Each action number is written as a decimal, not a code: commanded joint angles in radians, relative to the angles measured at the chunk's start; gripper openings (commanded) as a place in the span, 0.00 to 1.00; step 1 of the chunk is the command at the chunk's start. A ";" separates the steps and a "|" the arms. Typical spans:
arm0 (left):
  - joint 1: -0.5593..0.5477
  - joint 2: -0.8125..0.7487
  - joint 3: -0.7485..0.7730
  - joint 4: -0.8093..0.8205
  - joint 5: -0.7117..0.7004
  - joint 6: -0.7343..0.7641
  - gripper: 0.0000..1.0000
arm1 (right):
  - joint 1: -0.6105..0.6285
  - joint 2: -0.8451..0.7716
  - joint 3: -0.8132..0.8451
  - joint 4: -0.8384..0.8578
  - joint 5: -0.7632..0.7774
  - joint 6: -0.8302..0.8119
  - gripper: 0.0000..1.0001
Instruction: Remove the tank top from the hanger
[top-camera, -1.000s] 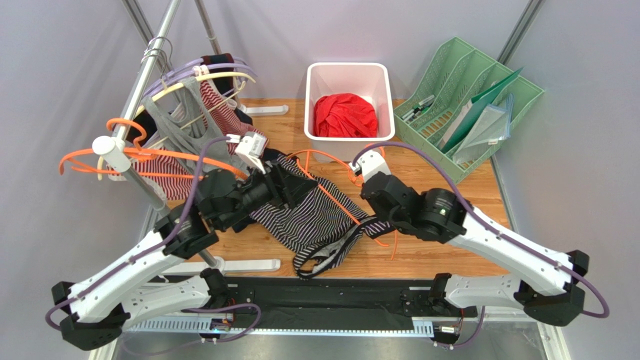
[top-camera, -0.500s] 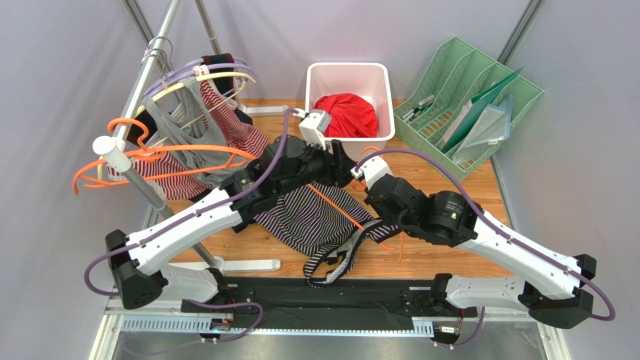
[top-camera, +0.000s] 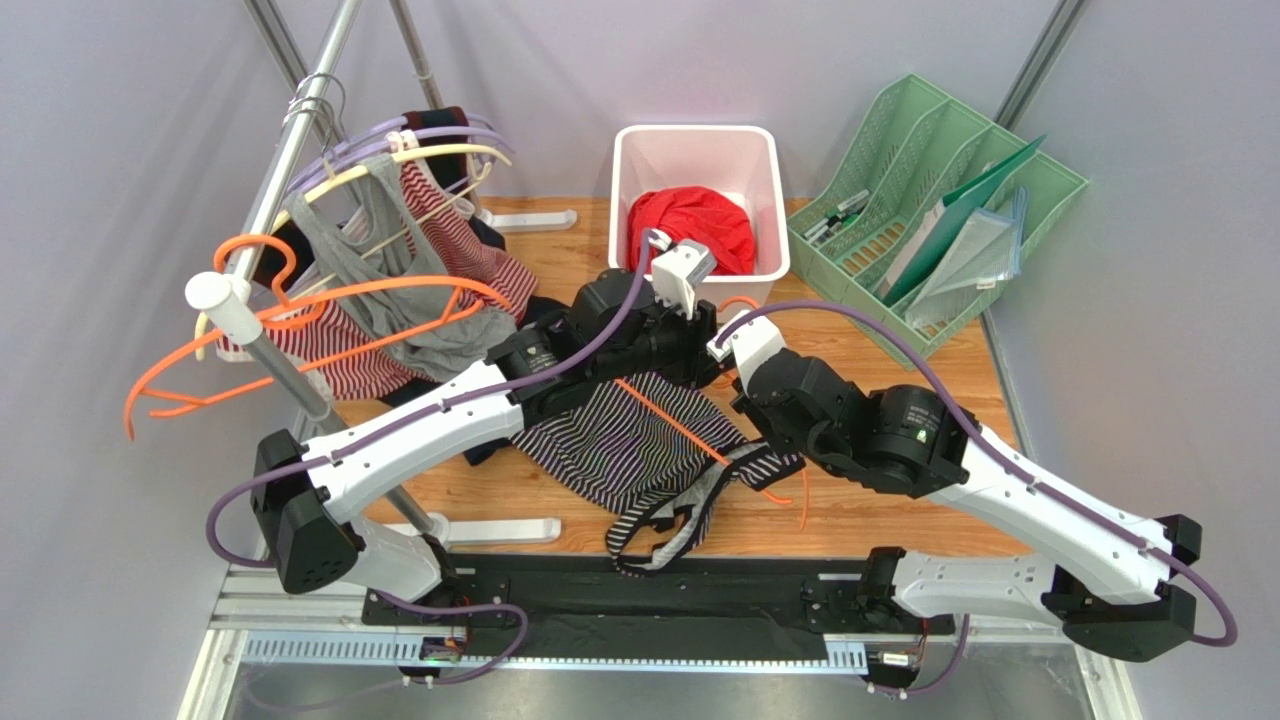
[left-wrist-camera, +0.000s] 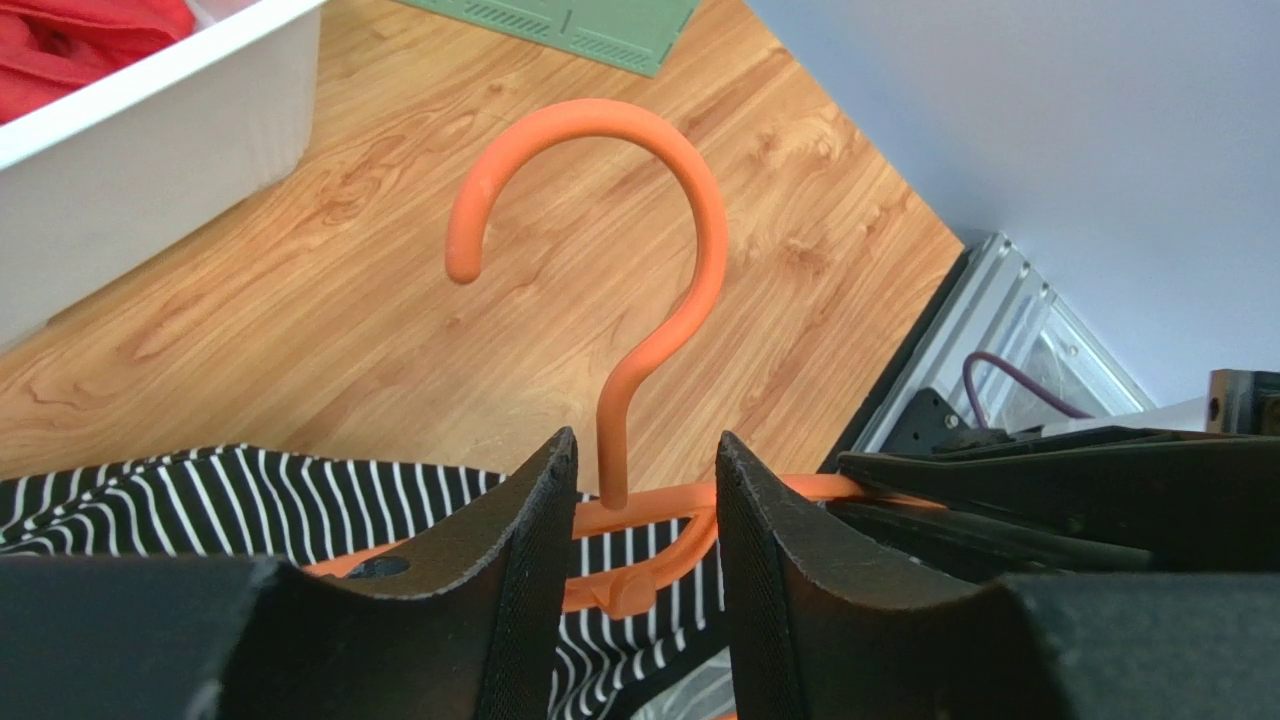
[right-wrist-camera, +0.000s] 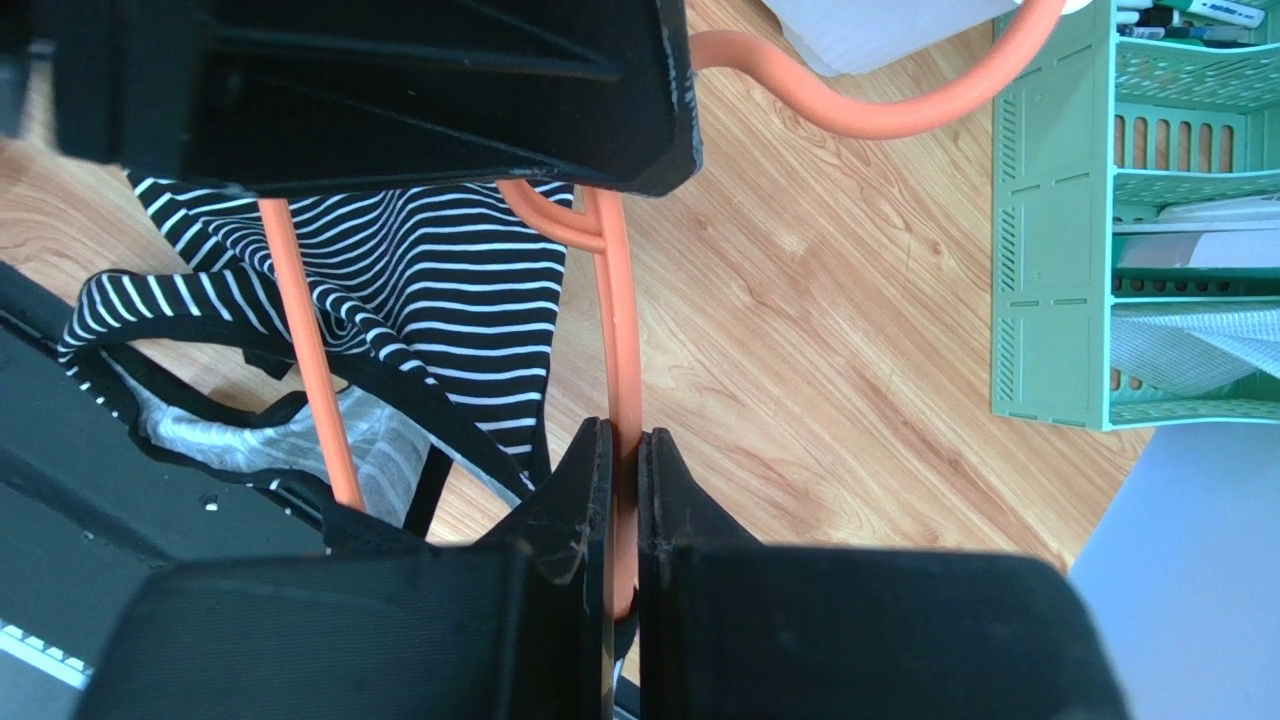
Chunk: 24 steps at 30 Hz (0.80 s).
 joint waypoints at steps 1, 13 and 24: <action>-0.001 0.033 0.065 -0.023 0.032 0.048 0.44 | 0.004 -0.031 0.019 0.037 -0.011 -0.018 0.00; -0.001 0.115 0.128 -0.061 0.019 0.067 0.25 | 0.004 -0.028 0.009 0.042 -0.019 -0.025 0.00; 0.020 0.096 0.065 0.031 0.087 0.001 0.00 | 0.004 -0.012 0.022 0.008 -0.022 0.040 0.00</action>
